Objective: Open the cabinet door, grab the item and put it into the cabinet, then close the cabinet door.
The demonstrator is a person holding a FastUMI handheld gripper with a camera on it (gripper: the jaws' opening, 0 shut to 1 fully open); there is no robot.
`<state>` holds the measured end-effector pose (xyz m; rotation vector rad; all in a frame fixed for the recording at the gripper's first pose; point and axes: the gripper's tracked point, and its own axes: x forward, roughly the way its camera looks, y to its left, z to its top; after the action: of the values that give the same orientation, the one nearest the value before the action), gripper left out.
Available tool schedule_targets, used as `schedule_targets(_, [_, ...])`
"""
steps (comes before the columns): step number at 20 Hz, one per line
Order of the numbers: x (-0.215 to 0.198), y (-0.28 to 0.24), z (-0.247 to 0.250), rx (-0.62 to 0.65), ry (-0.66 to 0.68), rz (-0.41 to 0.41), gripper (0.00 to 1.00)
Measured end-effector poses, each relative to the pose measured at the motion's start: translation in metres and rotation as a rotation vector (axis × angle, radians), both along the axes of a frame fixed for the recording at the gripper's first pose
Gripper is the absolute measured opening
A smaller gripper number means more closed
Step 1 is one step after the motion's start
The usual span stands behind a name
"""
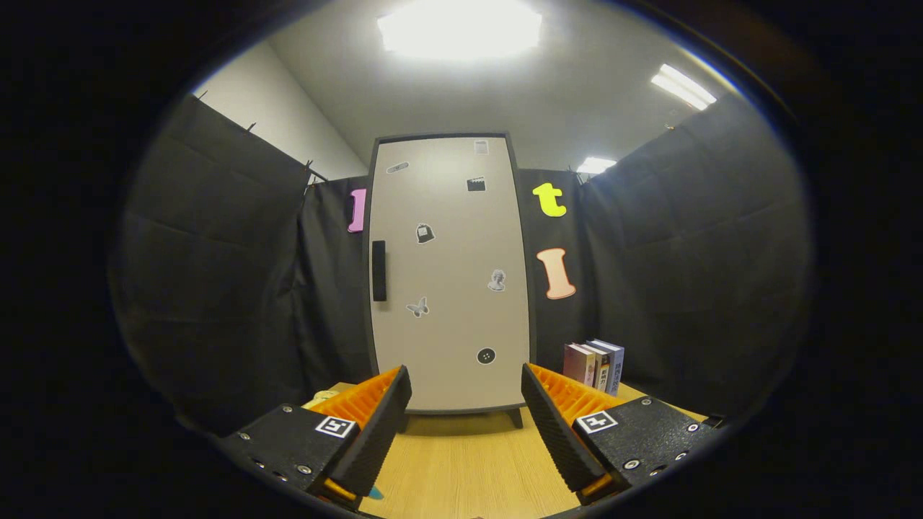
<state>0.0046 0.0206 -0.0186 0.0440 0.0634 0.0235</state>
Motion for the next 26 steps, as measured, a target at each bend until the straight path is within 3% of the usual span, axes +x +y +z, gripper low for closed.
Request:
schedule_targets(8, [0.034,0.027,0.026,0.033,-0.012,0.041,0.95])
schedule_targets(17, [0.124,0.076,0.076,0.056,-0.051,0.104,0.95])
schedule_targets(26, [0.226,0.128,0.075,0.083,0.006,0.153,0.95])
